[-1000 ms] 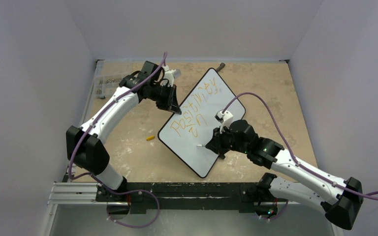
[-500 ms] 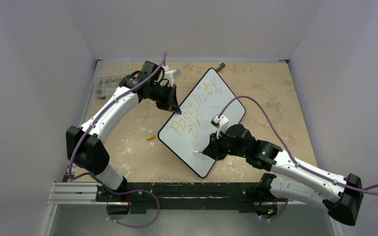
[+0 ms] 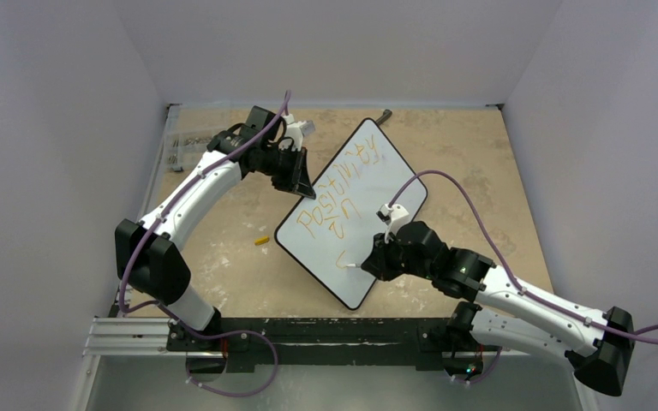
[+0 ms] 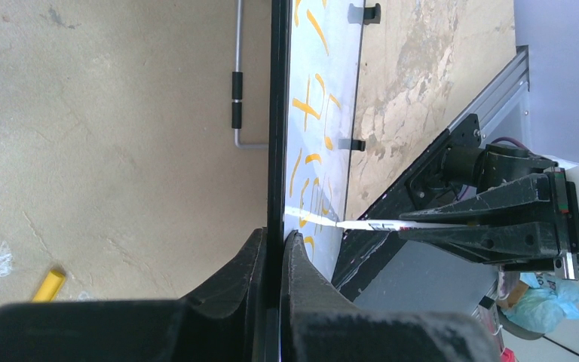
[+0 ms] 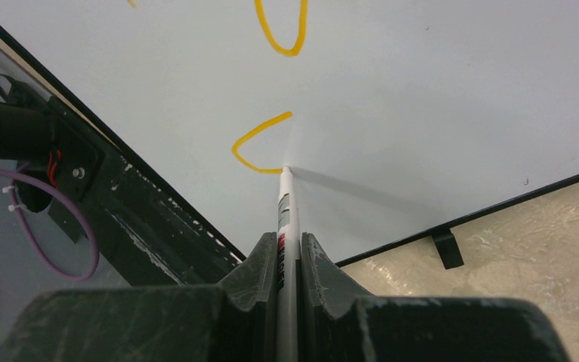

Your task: Write a sentence on the whiteboard

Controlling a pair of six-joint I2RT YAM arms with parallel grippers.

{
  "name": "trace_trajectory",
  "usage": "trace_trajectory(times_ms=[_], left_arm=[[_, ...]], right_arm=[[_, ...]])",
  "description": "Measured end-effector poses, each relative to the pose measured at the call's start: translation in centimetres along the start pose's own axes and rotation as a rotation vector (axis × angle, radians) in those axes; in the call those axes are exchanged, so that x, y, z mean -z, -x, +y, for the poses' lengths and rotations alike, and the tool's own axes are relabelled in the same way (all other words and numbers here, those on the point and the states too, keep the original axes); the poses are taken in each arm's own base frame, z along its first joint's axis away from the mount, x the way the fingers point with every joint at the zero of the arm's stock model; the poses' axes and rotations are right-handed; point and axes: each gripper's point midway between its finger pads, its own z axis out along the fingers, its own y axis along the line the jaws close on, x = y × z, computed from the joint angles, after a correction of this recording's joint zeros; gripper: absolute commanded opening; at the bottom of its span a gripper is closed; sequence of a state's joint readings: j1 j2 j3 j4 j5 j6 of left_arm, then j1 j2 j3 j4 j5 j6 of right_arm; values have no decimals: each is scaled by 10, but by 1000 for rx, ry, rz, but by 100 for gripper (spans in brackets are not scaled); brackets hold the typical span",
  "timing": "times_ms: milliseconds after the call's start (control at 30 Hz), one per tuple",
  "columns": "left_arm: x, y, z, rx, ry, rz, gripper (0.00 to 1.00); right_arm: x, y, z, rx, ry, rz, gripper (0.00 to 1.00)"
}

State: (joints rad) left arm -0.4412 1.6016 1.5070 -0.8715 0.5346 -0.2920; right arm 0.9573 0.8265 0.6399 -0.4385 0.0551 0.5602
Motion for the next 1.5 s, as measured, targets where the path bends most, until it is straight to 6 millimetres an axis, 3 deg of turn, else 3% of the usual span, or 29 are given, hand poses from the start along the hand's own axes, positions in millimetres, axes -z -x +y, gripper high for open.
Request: trace_trajectory(times_ms=[500,1233,1500], left_arm=[[0,1,1,1,4,-3,0],[1,1,2,0,12,-7,0],[1,0,7,6,24,-11,0]], right_arm=[[-8,36,0,32,-78,-72,0],[-5,22,-10,-54,-89,-89,0],[-9,16,-26,-81,-185,-71,0]])
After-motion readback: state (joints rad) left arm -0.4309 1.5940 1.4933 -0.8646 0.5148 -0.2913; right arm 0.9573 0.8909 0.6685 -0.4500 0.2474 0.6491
